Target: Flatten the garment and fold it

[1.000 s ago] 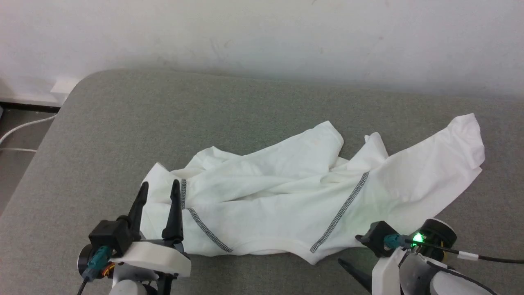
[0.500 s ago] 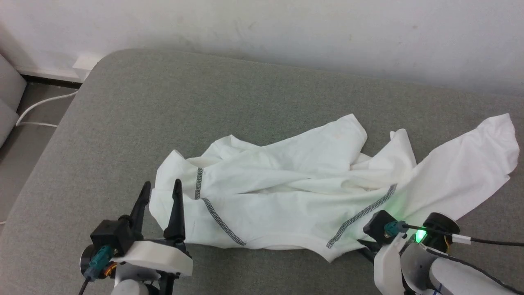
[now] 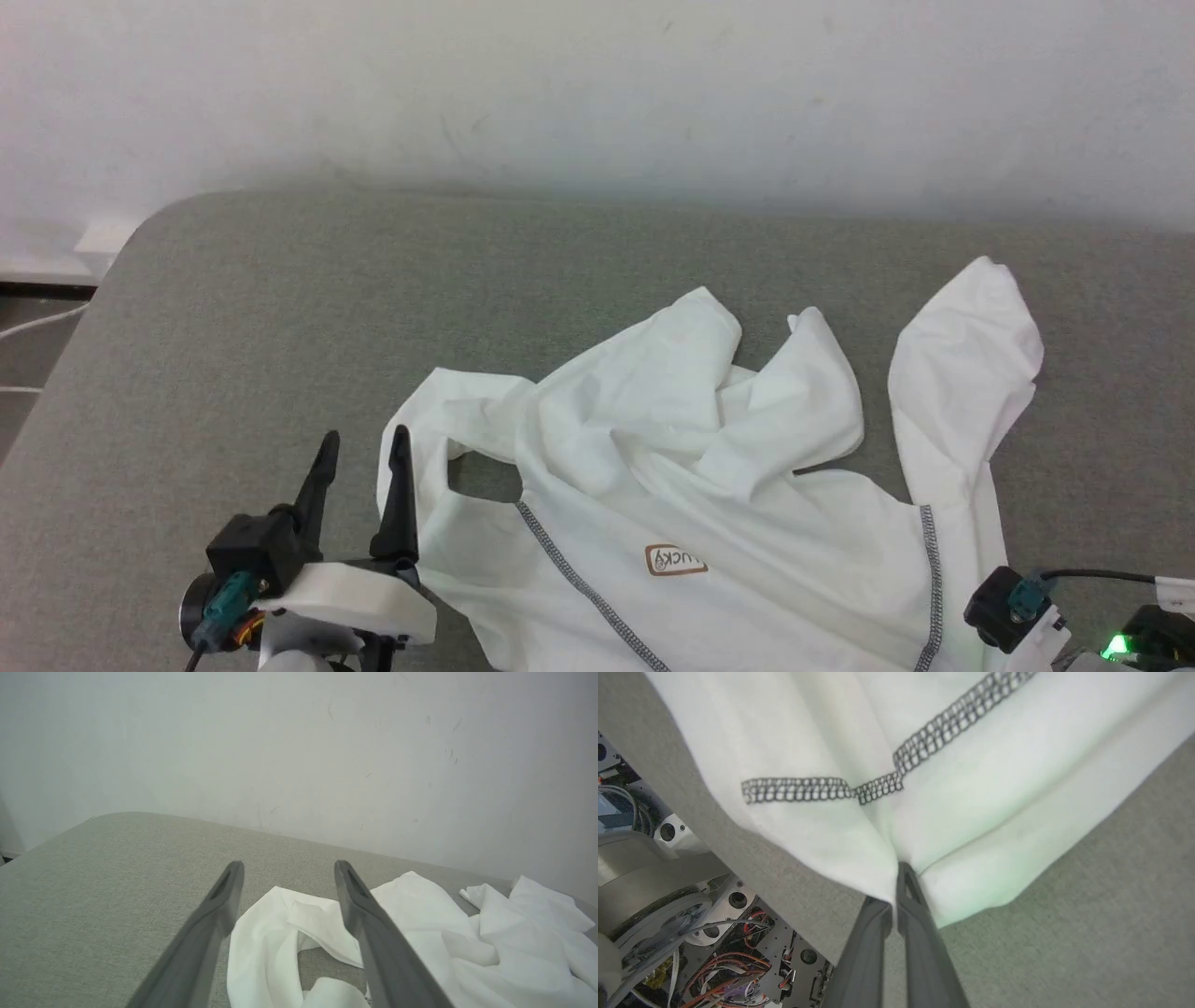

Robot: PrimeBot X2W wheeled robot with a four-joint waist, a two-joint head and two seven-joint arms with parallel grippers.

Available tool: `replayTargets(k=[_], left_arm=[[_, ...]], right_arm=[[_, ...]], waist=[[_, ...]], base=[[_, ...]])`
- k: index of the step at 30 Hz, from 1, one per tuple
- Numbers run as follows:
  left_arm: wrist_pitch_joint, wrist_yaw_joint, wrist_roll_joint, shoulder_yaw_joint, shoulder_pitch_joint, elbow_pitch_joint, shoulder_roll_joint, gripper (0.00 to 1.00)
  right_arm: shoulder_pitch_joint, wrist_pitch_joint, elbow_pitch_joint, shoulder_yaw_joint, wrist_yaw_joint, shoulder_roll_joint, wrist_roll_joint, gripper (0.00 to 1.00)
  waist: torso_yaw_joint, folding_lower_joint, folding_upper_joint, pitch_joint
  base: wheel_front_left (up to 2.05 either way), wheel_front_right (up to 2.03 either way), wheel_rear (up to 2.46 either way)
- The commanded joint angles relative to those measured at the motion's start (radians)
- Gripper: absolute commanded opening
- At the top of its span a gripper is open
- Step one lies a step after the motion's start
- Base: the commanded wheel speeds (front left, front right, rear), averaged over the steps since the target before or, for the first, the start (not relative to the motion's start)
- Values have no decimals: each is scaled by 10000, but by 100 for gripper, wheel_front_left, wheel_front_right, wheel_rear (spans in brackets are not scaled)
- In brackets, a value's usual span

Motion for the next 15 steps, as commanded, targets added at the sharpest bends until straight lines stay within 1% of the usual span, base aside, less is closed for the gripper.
replayTargets(k=[1,2,3,6,10,13,15], left_arm=[[-47,-47,56,-47,73,15,-11,100],[-47,-50,46,-97,63,24,-12,100],[-47,-52,34,-145,45,24,-12,100],[-47,-55,10,-274,-17,-11,-14,100],[-47,-78,22,-376,-136,-108,-15,100],[-47,-75,-18,-526,-312,-175,-15,100],[-47,-60,-83,-681,-447,-202,-15,100]], right_arm=[[284,50,-2,-179,-21,96,56,0],[399,-52,-86,-463,-21,221,22,40],[515,-121,-153,-776,-21,367,29,100],[675,-24,-559,-1743,-21,706,161,100],[437,393,-1436,-3361,-21,1220,354,100],[-34,967,-1854,-4398,-21,1718,93,100],[-426,1435,-1822,-4786,-21,2122,-233,100]], waist=[[-343,0,-1,-211],[-343,0,-1,-166],[-331,0,-1,-108],[-250,0,-1,73],[-37,0,-1,326],[213,0,-1,631],[426,0,-1,857]], base=[[0,0,0],[0,0,0],[0,0,0],[0,0,0],[0,0,0],[0,0,0],[0,0,0]])
